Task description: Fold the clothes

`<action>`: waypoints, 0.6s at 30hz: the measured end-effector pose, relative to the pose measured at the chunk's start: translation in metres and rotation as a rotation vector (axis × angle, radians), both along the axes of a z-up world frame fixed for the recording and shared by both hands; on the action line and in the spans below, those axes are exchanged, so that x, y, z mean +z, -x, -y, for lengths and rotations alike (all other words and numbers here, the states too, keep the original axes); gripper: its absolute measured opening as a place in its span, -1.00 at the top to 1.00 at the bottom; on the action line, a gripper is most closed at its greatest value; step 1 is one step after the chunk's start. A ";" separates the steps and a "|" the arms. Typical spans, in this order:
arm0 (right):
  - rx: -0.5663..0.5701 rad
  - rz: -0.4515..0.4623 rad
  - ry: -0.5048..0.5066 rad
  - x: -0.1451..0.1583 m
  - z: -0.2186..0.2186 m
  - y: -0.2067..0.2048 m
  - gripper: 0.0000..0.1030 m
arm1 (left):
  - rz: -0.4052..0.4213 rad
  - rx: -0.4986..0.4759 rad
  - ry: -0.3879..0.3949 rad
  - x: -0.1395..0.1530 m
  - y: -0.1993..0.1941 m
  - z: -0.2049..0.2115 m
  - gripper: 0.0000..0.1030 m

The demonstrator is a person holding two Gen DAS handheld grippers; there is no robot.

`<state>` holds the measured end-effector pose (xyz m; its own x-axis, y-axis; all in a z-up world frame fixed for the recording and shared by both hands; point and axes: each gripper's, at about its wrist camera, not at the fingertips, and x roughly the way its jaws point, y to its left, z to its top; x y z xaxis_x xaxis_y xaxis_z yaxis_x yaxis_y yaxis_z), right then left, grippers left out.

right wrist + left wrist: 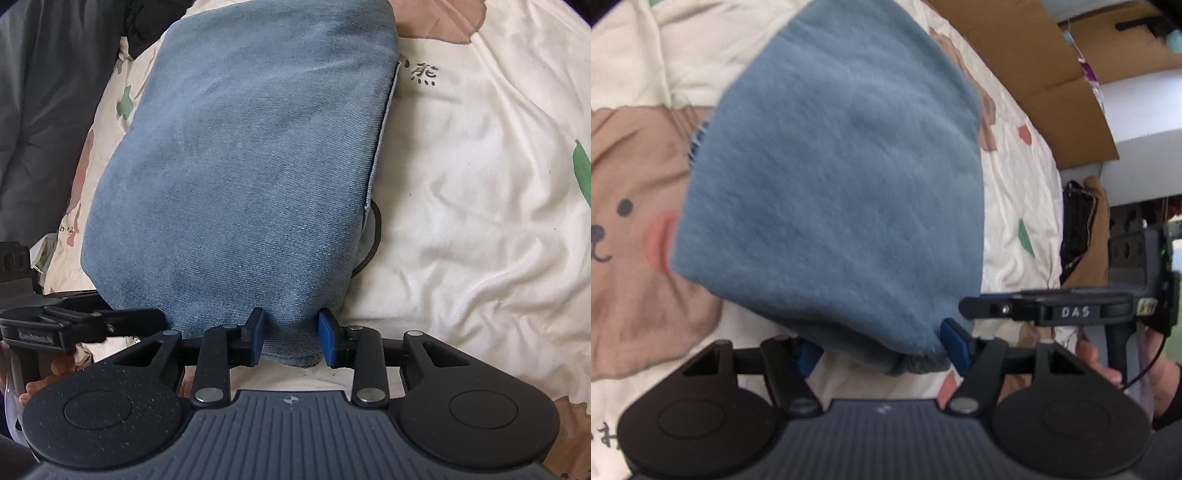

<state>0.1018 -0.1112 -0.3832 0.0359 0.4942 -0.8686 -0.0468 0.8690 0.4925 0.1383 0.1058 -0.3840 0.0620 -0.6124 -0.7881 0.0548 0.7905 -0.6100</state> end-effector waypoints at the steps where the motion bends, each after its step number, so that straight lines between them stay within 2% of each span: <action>1: 0.003 0.004 0.001 0.000 0.000 0.001 0.34 | -0.002 -0.008 0.002 -0.001 0.002 0.002 -0.34; 4: 0.004 0.011 0.000 0.000 0.000 0.001 0.33 | -0.021 -0.018 0.008 -0.004 0.005 0.006 -0.26; 7: -0.003 0.012 -0.010 0.000 0.002 0.002 0.34 | -0.042 -0.022 0.018 -0.007 0.007 0.010 -0.06; 10: -0.006 0.015 -0.021 0.000 0.004 0.002 0.33 | -0.060 -0.022 0.034 -0.008 0.008 0.011 0.25; 12: -0.005 0.021 -0.027 0.001 0.005 0.002 0.33 | -0.065 -0.024 0.033 -0.008 0.009 0.012 0.56; 14: -0.011 0.030 -0.041 0.004 0.010 0.002 0.32 | -0.064 -0.026 0.031 -0.006 0.010 0.010 0.70; 18: -0.080 0.051 -0.072 0.008 0.032 -0.001 0.14 | -0.061 -0.044 0.018 0.000 0.013 0.007 0.81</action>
<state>0.1028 -0.1430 -0.3749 0.1207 0.5493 -0.8268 -0.0054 0.8333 0.5528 0.1251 0.0987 -0.3838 -0.0132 -0.6272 -0.7787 0.0510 0.7774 -0.6270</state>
